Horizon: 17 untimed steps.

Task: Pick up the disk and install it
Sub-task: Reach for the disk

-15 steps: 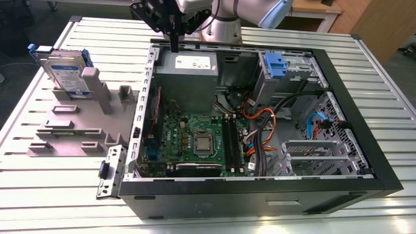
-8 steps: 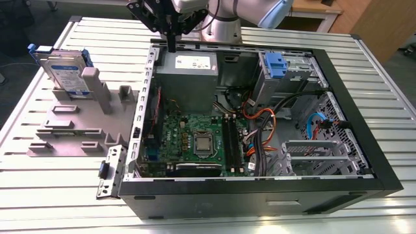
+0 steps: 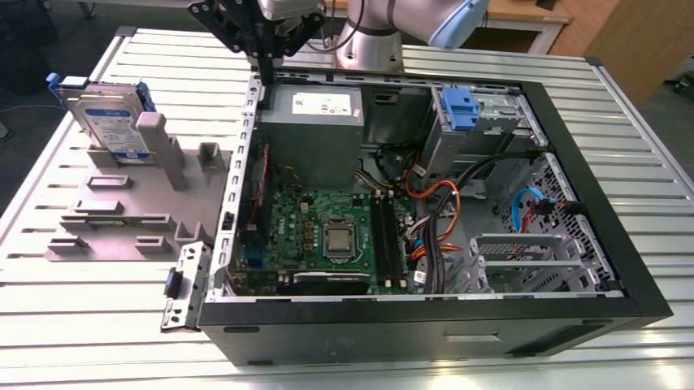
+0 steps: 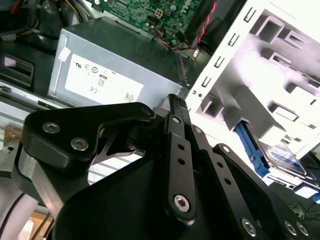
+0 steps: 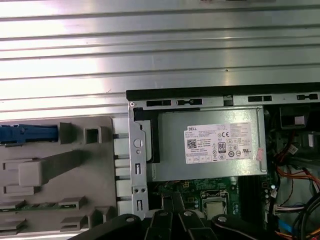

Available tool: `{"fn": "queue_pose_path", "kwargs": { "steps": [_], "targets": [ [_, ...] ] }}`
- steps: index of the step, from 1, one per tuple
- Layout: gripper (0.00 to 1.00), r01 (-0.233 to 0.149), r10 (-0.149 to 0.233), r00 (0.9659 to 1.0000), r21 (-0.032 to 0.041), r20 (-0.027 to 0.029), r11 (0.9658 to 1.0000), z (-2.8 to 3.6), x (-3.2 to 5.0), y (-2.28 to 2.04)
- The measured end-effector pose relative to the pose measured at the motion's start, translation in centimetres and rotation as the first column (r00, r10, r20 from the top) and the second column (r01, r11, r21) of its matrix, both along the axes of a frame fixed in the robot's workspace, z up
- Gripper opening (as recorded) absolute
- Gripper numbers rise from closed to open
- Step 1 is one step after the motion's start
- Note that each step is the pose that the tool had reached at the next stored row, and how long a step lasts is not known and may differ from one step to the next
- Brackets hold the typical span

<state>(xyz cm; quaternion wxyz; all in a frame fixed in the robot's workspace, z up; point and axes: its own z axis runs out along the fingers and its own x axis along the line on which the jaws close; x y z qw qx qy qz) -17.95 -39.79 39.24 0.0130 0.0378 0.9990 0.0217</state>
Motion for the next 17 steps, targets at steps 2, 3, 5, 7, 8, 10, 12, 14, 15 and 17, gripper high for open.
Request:
{"fn": "queue_pose_path", "kwargs": {
  "steps": [2,3,5,7,8,10,12,14,15,17],
  "targets": [
    [0.11,0.000,0.000,1.0000,0.0001,0.0001,1.0000,-0.01,-0.28,0.00],
    [0.11,0.000,0.000,1.0000,0.0000,0.0000,1.0000,-0.01,-0.43,0.00],
    [0.11,0.000,0.000,1.0000,0.0000,0.0000,1.0000,-0.02,-0.72,0.00],
    [0.11,0.000,0.000,1.0000,0.0000,0.0000,1.0000,-0.02,-0.98,0.00],
    [0.11,0.000,0.000,1.0000,0.0001,0.0000,1.0000,-0.03,-1.12,0.00],
    [0.11,0.000,0.000,1.0000,0.0001,0.0000,1.0000,-0.04,-1.41,0.00],
    [0.11,0.000,0.000,1.0000,0.0001,0.0001,1.0000,-0.05,-1.69,0.00],
    [0.11,0.000,0.000,1.0000,0.0001,0.0000,1.0000,-0.06,-1.86,0.00],
    [0.11,0.000,0.000,1.0000,0.0002,-0.0002,1.0000,-0.07,-1.90,0.00],
    [0.11,0.000,0.000,1.0000,0.0000,-0.0007,1.0000,-0.06,-1.96,0.00]
  ]
}}
